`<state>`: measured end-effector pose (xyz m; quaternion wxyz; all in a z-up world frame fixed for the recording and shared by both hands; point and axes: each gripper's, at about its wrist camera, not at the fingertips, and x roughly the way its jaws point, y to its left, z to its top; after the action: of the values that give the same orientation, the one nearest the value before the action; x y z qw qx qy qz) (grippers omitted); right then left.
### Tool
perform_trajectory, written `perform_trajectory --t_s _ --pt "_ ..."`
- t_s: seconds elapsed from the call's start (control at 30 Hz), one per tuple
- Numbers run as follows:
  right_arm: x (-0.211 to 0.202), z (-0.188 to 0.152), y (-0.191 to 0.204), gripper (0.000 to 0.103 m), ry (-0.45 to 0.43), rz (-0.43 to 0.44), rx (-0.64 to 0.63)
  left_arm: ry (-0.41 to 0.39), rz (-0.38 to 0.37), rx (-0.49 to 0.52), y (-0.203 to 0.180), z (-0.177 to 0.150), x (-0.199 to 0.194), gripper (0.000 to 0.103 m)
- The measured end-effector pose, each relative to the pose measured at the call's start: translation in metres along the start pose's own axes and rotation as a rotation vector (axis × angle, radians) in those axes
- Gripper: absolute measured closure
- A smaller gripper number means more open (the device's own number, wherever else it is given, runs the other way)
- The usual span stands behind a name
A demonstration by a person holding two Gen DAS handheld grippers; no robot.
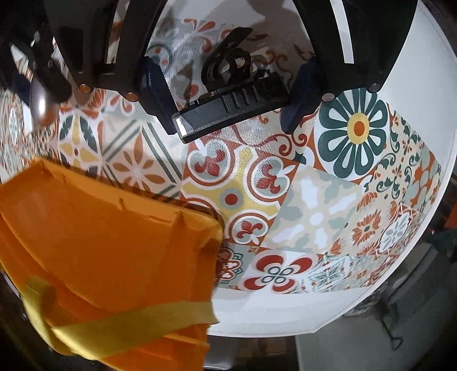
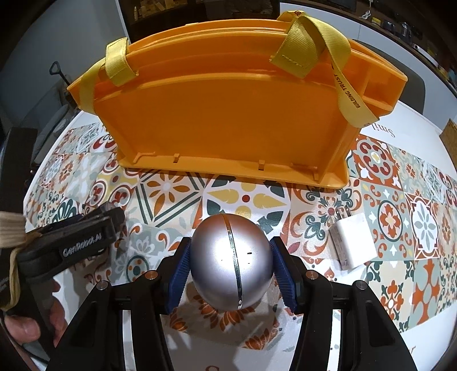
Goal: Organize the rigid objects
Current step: 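Lift and carry the black light and silver device over the orange crate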
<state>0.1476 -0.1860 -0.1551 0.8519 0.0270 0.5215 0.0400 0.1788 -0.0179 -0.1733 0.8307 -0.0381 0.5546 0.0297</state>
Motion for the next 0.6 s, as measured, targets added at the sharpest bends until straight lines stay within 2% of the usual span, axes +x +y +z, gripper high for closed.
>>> perform_trajectory --t_s 0.33,0.6 --pt "-0.014 -0.001 -0.002 0.048 -0.007 -0.007 0.014 -0.081 -0.041 0.139 -0.011 -0.013 -0.035 0.030" --pt "-0.035 -0.004 -0.006 0.048 -0.031 -0.006 0.053 -0.104 -0.095 0.133 -0.008 -0.012 -0.057 0.030"
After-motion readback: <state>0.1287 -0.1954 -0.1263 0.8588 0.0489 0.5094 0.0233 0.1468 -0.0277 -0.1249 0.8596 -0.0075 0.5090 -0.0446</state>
